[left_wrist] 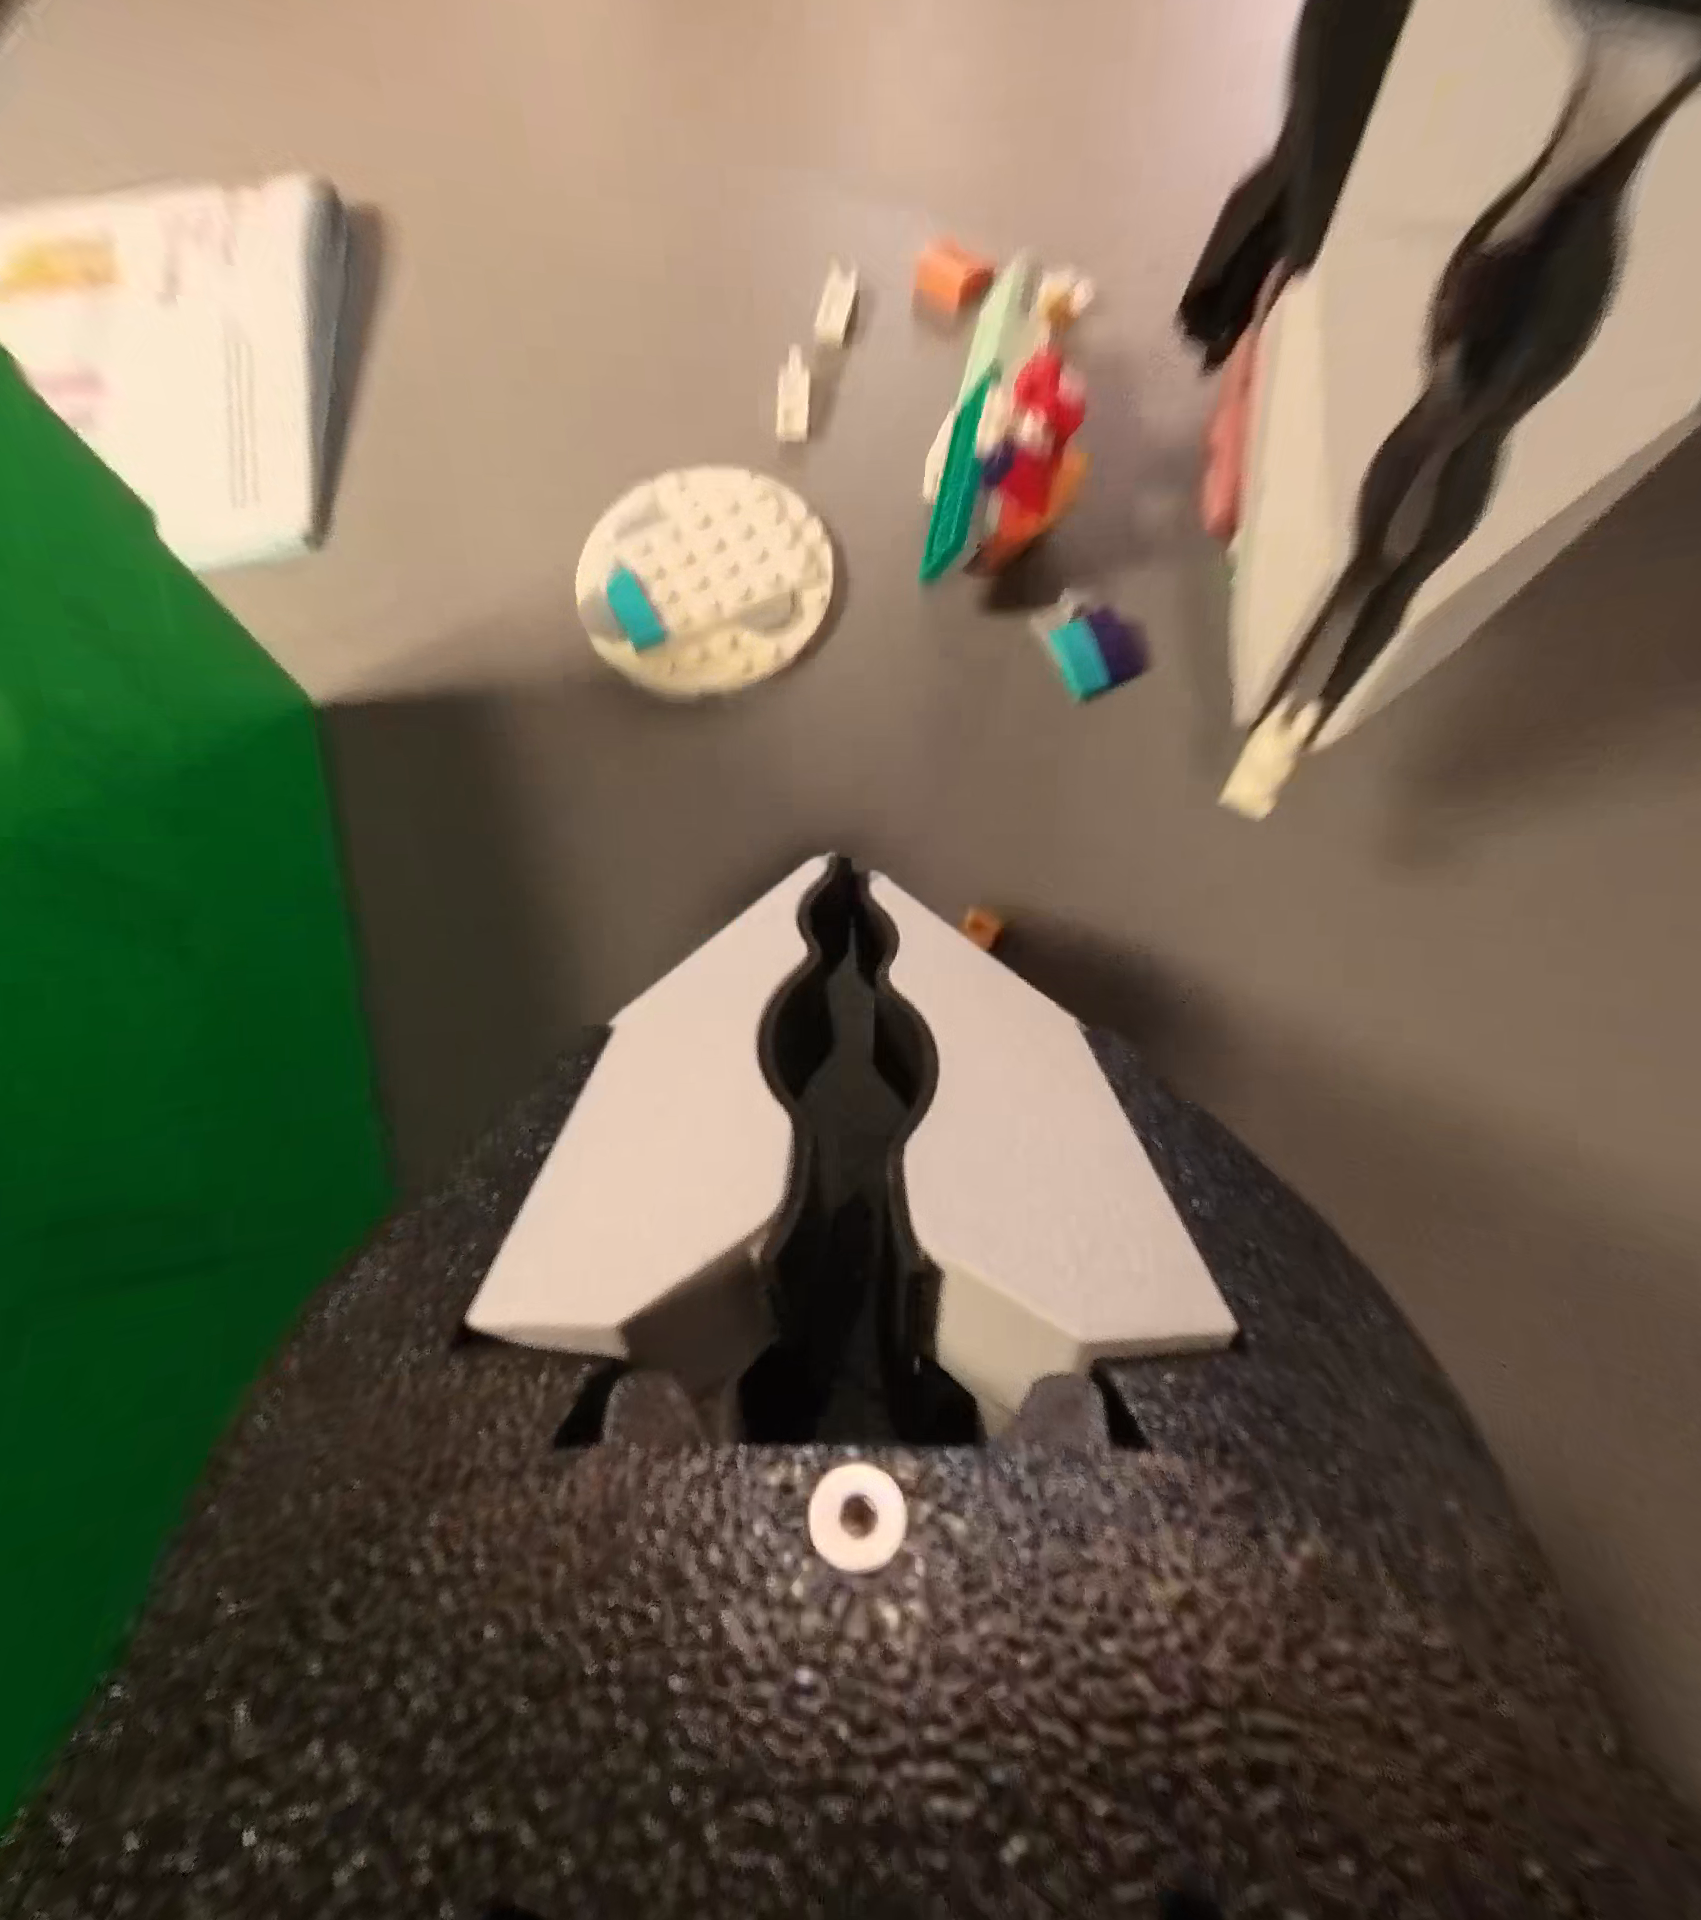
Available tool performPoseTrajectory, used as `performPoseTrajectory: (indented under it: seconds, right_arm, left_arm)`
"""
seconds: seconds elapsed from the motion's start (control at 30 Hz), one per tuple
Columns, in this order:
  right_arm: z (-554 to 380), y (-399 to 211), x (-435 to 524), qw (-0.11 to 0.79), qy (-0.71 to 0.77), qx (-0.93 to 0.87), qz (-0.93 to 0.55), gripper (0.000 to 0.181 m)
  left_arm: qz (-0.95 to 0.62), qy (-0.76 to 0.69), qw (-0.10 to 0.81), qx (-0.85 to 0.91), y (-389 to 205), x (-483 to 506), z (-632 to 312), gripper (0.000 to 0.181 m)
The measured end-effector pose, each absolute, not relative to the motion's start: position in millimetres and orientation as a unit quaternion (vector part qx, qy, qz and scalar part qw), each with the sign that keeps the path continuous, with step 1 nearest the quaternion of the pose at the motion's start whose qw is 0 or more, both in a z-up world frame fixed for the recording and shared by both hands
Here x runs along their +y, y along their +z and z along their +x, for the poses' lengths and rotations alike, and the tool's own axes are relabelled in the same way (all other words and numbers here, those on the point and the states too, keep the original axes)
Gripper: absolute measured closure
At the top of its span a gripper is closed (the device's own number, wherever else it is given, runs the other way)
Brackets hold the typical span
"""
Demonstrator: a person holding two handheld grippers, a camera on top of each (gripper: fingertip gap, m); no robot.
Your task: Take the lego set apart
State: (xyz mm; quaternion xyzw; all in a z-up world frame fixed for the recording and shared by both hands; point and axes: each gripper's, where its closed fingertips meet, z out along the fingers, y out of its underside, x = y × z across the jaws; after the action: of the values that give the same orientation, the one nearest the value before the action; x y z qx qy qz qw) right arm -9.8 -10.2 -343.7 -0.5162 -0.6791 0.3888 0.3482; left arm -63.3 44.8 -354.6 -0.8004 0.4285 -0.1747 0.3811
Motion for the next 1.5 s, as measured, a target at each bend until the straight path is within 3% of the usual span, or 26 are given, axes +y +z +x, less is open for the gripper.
performPoseTrajectory:
  seconds: [0.17, 0.23, 0.33, 0.43, 0.57, 0.8, 1.07, 1.5]
  right_arm:
    - [-11, -342, -9, 0.349, 0.395, -0.674, -0.518, 0.175]
    - [-11, -342, -9, 0.349, 0.393, -0.674, -0.518, 0.175]
    - [-11, -343, -10, 0.350, 0.391, -0.676, -0.517, 0.175]
    - [-12, -344, -10, 0.348, 0.388, -0.680, -0.516, 0.175]
    - [-12, -345, -11, 0.347, 0.384, -0.684, -0.514, 0.175]
    - [-11, -346, -13, 0.346, 0.384, -0.688, -0.510, 0.175]
    - [-11, -348, -16, 0.343, 0.376, -0.698, -0.504, 0.175]
    - [-11, -348, -17, 0.339, 0.380, -0.697, -0.504, 0.175]
  left_arm:
    - [-0.762, -0.139, 0.500, 0.387, -271, 54, -85, 0.181]
    - [-0.769, -0.141, 0.507, 0.363, -258, 56, -102, 0.181]
    - [-0.793, -0.157, 0.460, 0.366, -278, 52, -108, 0.179]
    - [-0.807, -0.080, 0.412, 0.415, -309, 52, -108, 0.161]
    - [-0.817, -0.080, 0.369, 0.435, -335, 50, -91, 0.148]
    - [-0.837, -0.089, 0.310, 0.443, -366, 57, -89, 0.162]
    - [-0.846, -0.084, 0.264, 0.456, -378, 59, -92, 0.155]
    - [-0.860, -0.114, 0.236, 0.439, -382, 57, -90, 0.173]
